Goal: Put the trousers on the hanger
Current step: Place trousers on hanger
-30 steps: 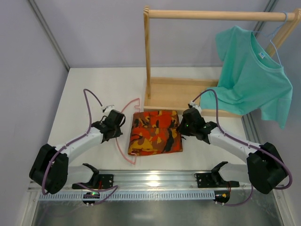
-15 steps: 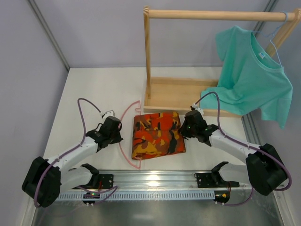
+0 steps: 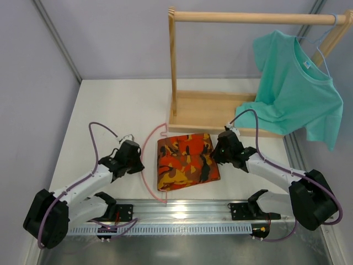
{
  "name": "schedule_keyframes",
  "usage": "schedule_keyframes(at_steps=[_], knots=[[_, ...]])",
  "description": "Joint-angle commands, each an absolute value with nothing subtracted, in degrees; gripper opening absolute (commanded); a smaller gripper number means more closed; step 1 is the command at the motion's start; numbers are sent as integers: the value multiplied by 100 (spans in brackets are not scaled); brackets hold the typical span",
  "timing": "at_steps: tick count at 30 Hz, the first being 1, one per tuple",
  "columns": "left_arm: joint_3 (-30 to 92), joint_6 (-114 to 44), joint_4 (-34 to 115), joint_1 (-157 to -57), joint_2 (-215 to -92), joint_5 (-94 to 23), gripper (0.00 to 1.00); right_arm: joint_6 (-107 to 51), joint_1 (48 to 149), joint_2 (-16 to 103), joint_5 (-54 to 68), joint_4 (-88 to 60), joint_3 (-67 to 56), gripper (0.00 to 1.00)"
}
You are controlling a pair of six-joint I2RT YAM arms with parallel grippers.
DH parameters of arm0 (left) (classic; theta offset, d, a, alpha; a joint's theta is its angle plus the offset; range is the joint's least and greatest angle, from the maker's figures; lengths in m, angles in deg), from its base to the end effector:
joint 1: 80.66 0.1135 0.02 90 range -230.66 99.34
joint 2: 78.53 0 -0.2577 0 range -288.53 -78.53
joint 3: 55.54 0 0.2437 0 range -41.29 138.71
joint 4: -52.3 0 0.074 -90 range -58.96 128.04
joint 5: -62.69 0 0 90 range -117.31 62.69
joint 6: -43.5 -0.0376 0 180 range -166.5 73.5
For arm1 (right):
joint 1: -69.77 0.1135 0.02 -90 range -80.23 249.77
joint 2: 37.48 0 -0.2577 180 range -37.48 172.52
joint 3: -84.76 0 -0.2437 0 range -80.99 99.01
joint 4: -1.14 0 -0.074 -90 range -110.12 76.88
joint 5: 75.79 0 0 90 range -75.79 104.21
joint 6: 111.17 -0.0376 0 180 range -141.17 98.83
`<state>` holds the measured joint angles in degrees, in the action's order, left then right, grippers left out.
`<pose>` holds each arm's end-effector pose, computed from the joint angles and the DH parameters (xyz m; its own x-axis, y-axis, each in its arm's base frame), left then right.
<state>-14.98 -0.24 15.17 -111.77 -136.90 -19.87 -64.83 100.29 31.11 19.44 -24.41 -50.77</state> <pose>0.1573 -0.0892 0.1673 -0.8087 -0.3487 -0.4737 -0.1961 0.9191 -0.3417 0.1917 0.1090 0.1689 -0.7892 0.3329 -0.5162 0.1243 0.9096 0.3965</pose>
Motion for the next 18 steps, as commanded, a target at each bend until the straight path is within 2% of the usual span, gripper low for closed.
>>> schedule_keyframes(at_steps=[1, 6, 12, 14, 18], knots=[[-1466, 60, 1273, -11221, -13943, -2011, 0, -6257, 9921, 2958, 2633, -3174, -4602, 4], [-1264, 307, 965, -11458, -14409, -1195, 0, -6397, 9377, 2677, 2582, -3544, -4890, 4], [-1237, 106, 1236, -11555, -14410, -1069, 0, -6775, 9121, 2562, 2484, -3255, -5462, 4], [-1324, -27, 1387, -11625, -14121, -1201, 0, -6653, 9113, 2606, 2230, -3088, -5462, 12], [-1535, 43, 1660, -11625, -13759, -1562, 0, -6276, 9121, 2291, 2089, -3648, -5181, 29]])
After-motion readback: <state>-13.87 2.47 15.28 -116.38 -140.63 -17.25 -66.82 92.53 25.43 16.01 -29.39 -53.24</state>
